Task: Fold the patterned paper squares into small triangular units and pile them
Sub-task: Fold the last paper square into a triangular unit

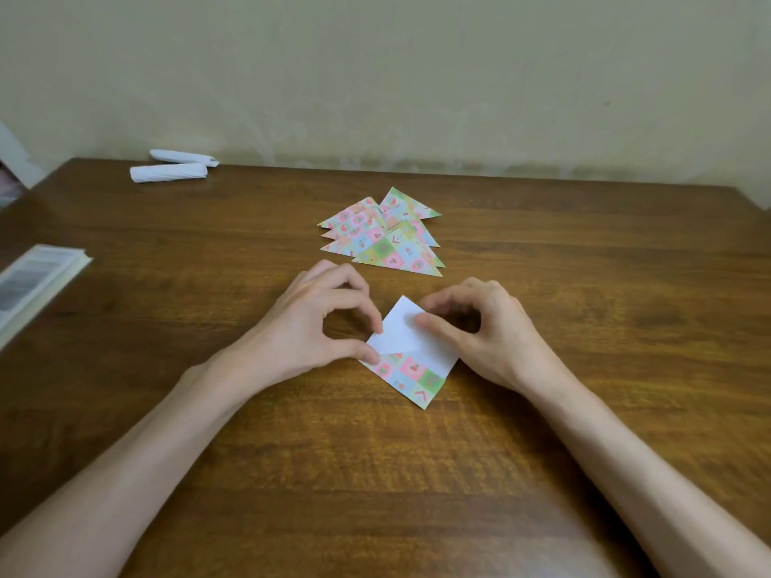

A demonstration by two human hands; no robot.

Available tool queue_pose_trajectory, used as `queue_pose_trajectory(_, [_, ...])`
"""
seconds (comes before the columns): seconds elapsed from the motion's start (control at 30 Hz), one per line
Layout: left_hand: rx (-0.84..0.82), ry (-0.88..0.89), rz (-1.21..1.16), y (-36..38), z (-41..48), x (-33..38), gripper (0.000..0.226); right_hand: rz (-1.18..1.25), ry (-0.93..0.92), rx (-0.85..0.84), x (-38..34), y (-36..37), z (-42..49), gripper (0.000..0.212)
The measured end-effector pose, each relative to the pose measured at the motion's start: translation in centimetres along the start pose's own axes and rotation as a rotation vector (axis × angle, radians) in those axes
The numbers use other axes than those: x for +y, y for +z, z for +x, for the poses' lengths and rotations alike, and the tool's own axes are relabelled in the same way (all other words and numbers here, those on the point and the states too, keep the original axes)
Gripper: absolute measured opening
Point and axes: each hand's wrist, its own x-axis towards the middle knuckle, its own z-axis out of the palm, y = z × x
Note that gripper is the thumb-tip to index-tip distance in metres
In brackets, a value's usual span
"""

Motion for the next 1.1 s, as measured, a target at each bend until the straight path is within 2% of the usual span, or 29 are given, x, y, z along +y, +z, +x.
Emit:
queue_pose_trajectory(0.07, [0.050,0.009,0.036,0.1,0.0,0.0,0.025,0.033,-0.017,0.000,0.0,0.1,0.0,0.005])
queue_pose_trajectory(0.2, [0.173,0.054,0.057,0.4,-0.1,0.3,0.017,0.139,0.031,0.067,0.1,-0.2,-0.1,0.011])
queue_pose_trajectory(0.3, [0.142,0.091,0.075,0.8,-0.4,0.8,0.020,0.222,0.082,0.099,0.1,-0.2,-0.1,0.013])
queue_pose_trajectory(0.4, [0.094,0.117,0.219,1.2,-0.6,0.7,0.023,0.356,0.064,0.003,-0.7,-0.3,-0.2,0.034])
queue_pose_trajectory(0.53, [0.019,0.116,0.188,1.1,-0.5,0.2,0.022,0.481,-0.006,-0.068,-1.0,-0.6,0.0,0.040])
queue_pose_trajectory(0.6, [-0.015,0.130,0.148,1.2,-0.5,0.0,0.024,0.396,-0.050,-0.052,-0.3,-0.7,0.1,0.044])
queue_pose_trajectory(0.67, [-0.050,0.132,0.116,1.3,-0.5,-0.1,0.036,0.169,-0.128,-0.053,0.3,-0.7,0.0,0.048])
queue_pose_trajectory(0.77, [-0.073,0.141,0.075,1.3,-0.5,-0.3,0.043,-0.066,-0.204,-0.092,0.6,-0.7,-0.1,0.031])
queue_pose_trajectory(0.87, [-0.015,0.135,0.072,1.3,-0.4,-0.5,0.029,-0.104,-0.252,-0.143,0.7,-1.1,0.0,0.025])
queue_pose_trajectory(0.97, [-0.028,0.101,0.041,1.0,-0.4,-0.4,0.019,-0.093,-0.254,-0.188,1.0,-1.6,0.0,0.029])
queue_pose_trajectory(1.1, [-0.033,0.071,0.010,0.7,-0.6,0.4,0.012,-0.080,-0.273,-0.193,1.0,-1.6,0.0,0.020])
